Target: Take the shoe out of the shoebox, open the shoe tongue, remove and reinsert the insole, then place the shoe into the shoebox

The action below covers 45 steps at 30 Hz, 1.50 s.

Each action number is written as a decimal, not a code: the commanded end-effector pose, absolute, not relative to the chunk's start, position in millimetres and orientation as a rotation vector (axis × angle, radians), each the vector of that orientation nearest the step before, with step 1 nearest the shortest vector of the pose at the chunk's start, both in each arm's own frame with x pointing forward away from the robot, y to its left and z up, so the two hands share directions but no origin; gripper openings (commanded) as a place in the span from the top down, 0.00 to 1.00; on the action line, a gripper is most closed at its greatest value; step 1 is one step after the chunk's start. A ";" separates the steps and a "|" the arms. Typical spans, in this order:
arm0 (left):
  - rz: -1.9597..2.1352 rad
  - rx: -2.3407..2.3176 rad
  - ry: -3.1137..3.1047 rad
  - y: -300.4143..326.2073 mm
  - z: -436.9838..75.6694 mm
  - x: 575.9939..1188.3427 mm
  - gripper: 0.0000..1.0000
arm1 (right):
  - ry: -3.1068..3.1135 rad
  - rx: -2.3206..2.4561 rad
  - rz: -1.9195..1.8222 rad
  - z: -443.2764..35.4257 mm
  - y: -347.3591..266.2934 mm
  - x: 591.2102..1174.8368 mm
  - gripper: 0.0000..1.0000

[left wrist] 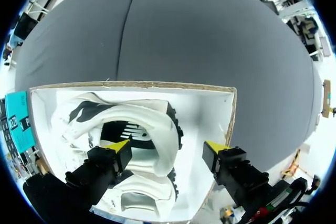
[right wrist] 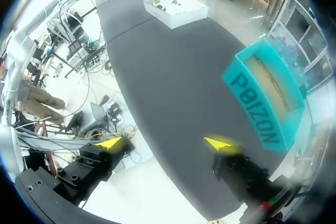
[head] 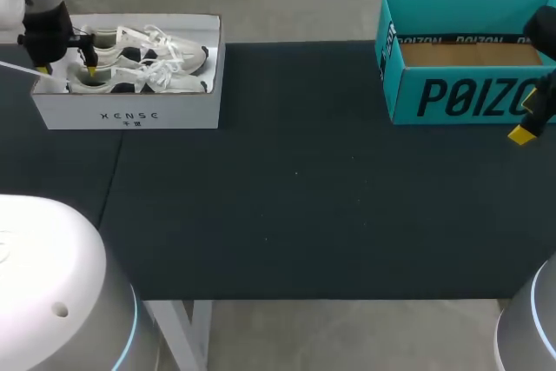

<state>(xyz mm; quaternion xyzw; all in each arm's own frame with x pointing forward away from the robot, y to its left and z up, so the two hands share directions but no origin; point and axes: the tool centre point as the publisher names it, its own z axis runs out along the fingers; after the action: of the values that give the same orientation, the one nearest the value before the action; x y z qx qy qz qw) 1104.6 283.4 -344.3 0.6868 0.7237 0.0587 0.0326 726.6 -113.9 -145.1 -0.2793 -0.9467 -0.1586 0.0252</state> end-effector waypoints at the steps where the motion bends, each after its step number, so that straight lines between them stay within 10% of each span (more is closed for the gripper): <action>1: 0.189 2.109 2.217 283.4 -349.2 1104.1 0.87 | -2.924 -0.862 -0.486 -145.3 -113.8 728.7 0.00; 3: 0.195 2.109 2.212 283.4 -349.8 1104.6 1.00 | -2.924 -0.862 -0.486 -145.3 -113.8 728.7 0.00; 22: 0.268 2.095 2.191 291.6 -337.5 1108.3 1.00 | -2.924 -0.862 -0.486 -145.3 -113.8 728.7 0.00; 45: 0.526 1.798 2.085 261.7 -160.0 1115.6 1.00 | -2.924 -0.862 -0.486 -145.3 -113.8 728.7 0.00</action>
<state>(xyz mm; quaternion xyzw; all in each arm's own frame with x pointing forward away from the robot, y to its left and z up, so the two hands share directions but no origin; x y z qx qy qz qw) 1145.4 271.3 -197.1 0.6356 0.7331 0.1739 0.1683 726.6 -113.9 -145.1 -0.2793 -0.9467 -0.1586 0.0252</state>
